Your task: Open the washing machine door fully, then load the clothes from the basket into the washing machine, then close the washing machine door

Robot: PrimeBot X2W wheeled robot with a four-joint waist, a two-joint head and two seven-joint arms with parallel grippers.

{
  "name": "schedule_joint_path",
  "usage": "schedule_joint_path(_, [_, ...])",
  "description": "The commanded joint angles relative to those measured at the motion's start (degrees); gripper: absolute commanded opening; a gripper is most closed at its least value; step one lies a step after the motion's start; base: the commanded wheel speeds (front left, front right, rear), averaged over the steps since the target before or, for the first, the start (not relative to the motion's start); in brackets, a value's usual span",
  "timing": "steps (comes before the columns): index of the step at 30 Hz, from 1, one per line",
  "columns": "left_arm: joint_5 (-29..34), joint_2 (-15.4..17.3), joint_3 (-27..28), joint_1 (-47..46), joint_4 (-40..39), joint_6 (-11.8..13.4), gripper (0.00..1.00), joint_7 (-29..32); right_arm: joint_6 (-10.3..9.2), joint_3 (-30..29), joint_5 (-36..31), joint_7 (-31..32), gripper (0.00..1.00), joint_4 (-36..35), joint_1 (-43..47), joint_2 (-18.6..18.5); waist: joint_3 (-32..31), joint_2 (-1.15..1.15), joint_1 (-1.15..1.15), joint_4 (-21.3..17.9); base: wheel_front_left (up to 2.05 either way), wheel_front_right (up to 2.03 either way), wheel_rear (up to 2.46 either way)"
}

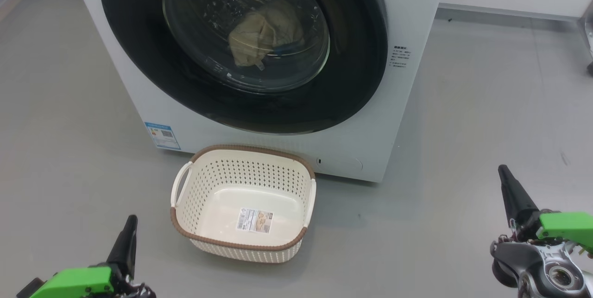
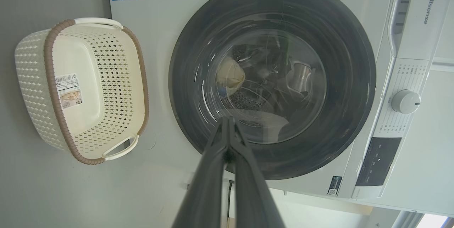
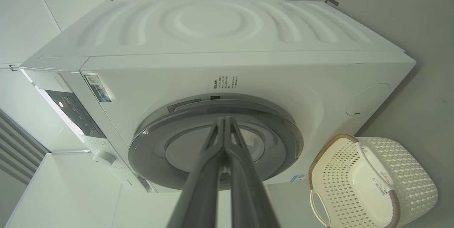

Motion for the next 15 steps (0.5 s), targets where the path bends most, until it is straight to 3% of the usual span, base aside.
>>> schedule_joint_path(1, [-0.27, 0.44, 2.14, -2.92, -2.11, -0.03, 0.00, 0.29, 0.00, 0.84, 0.38, 0.33, 0.00, -2.22, -1.24, -0.19, 0.00, 0.00, 0.00, 0.00, 0.00, 0.00, 0.00])
schedule_joint_path(15, [-0.23, 0.41, 2.19, -2.92, -2.11, -0.03, 0.00, 0.33, 0.00, 0.83, 0.37, 0.34, 0.00, -2.22, -1.24, -0.18, 0.00, 0.00, 0.00, 0.00, 0.00, 0.00, 0.00])
